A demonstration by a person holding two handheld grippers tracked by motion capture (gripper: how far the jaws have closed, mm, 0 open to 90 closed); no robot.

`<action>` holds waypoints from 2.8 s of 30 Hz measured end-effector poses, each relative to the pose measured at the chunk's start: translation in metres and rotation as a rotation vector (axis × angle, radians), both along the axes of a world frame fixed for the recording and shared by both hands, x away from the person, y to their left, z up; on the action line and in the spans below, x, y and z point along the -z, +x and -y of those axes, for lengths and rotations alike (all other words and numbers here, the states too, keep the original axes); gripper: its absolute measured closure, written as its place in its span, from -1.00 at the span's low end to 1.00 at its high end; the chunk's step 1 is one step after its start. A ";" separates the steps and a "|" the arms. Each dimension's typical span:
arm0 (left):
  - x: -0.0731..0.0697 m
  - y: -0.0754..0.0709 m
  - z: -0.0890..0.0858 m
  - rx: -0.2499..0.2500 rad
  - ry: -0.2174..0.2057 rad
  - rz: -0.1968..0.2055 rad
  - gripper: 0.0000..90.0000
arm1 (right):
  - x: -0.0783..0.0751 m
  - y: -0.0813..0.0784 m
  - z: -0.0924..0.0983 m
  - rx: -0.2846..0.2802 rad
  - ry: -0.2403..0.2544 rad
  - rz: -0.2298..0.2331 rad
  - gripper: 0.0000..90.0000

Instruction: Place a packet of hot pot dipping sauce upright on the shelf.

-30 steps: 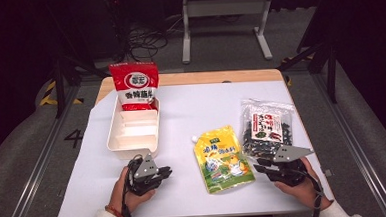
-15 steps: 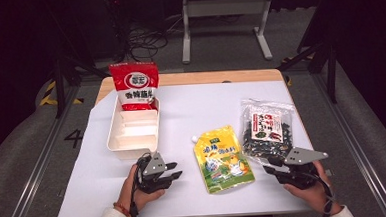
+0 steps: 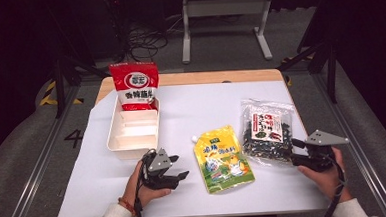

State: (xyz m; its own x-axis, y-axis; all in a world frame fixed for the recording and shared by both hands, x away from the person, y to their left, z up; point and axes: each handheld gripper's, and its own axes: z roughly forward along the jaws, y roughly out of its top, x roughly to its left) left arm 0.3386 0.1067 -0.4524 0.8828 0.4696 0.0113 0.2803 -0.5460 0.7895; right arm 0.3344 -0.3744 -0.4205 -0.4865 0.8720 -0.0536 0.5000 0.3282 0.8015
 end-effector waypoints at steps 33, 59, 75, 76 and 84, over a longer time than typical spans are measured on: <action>0.002 -0.030 -0.020 0.024 0.031 -0.019 -0.34 | 0.025 0.073 0.032 0.014 0.391 -0.309 0.49; -0.027 0.027 0.057 0.070 -0.124 -0.082 -0.53 | -0.008 0.032 0.047 -0.086 0.426 0.032 0.84; -0.015 0.112 0.157 0.091 -0.148 -0.222 -0.68 | -0.021 0.023 0.039 -0.162 0.441 0.147 0.86; -0.014 0.117 0.161 0.100 -0.168 -0.248 -0.68 | -0.021 0.023 0.039 -0.166 0.443 0.153 0.86; -0.019 0.131 0.182 0.122 -0.288 -0.323 -0.70 | -0.021 0.021 0.038 -0.215 0.470 0.190 0.86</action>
